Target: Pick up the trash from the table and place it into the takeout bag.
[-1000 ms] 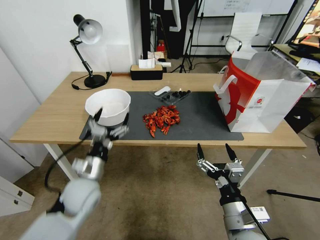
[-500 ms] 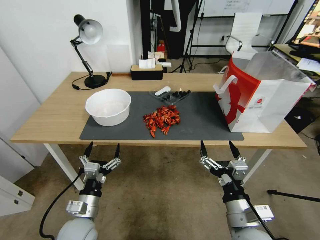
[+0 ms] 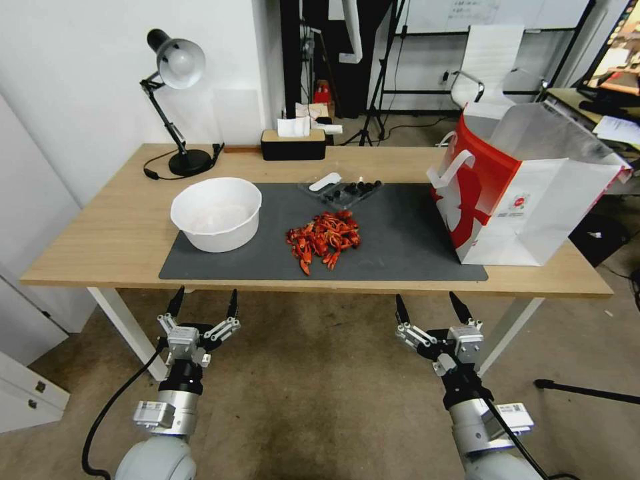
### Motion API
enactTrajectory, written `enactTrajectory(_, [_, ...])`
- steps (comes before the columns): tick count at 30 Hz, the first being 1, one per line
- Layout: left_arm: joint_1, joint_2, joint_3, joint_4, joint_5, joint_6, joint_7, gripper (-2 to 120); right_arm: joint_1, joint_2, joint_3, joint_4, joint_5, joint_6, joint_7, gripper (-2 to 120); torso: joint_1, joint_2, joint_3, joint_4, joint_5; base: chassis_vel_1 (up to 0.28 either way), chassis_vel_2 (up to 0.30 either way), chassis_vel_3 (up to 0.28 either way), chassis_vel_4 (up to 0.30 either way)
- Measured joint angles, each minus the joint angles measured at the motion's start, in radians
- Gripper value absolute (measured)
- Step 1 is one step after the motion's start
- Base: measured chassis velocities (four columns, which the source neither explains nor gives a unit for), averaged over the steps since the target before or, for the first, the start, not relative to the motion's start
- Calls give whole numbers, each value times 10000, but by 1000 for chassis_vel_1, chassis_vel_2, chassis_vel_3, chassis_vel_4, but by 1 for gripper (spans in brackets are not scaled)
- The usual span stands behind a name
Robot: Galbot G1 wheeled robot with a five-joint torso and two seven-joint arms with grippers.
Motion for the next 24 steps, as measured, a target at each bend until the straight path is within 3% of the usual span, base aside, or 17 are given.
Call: enactTrajectory(24, [-47, 39, -31, 271, -219, -140, 217, 100, 77, -51, 63, -267, -143, -11, -225, 100, -1, 0, -1, 1, 0, 0, 0, 0, 0])
